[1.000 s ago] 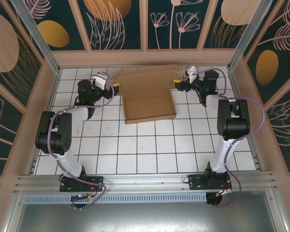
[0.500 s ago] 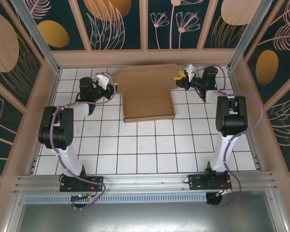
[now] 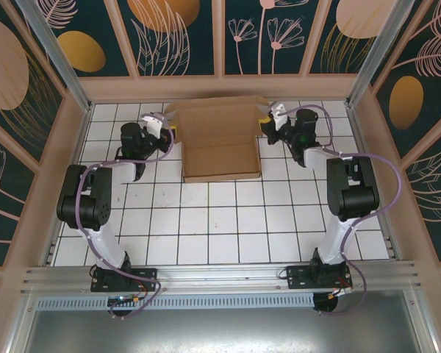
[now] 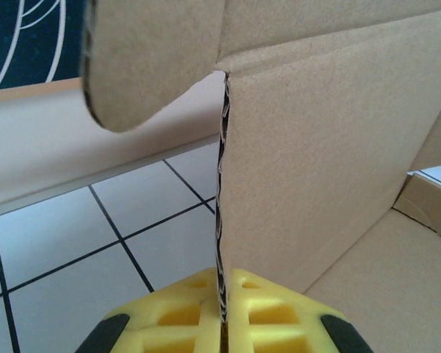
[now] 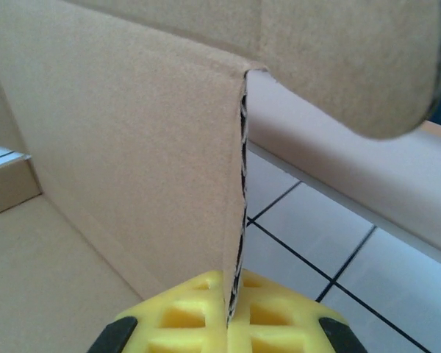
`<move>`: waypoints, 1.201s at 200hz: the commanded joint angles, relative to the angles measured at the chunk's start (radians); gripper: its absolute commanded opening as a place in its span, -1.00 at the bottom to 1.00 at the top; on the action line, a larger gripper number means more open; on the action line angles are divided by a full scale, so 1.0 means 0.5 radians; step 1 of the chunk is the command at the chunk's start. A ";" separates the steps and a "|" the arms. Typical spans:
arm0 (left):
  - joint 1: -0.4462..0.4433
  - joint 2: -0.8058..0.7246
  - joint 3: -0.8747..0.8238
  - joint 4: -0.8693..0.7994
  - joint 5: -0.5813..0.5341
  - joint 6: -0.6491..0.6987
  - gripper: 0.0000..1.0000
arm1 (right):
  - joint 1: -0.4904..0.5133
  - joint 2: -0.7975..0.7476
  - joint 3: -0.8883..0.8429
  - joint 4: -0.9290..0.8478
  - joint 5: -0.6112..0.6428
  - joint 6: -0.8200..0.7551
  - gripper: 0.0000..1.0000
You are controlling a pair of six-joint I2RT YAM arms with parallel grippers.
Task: Fold the paper box
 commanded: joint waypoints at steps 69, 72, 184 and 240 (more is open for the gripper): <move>-0.311 -0.134 -0.147 0.194 -0.503 -0.591 -0.60 | 0.448 -0.218 -0.232 0.189 1.036 0.771 -1.00; -0.317 -0.133 -0.151 0.197 -0.506 -0.603 -0.59 | 0.460 -0.216 -0.233 0.187 1.052 0.784 -1.00; -0.410 -0.259 -0.520 0.452 -0.535 -0.832 -0.63 | 0.793 -0.315 -0.520 0.548 1.716 1.149 -1.00; -0.475 -0.316 -0.702 0.479 -0.607 -0.882 -0.80 | 0.901 -0.281 -0.726 0.699 1.847 1.203 -1.00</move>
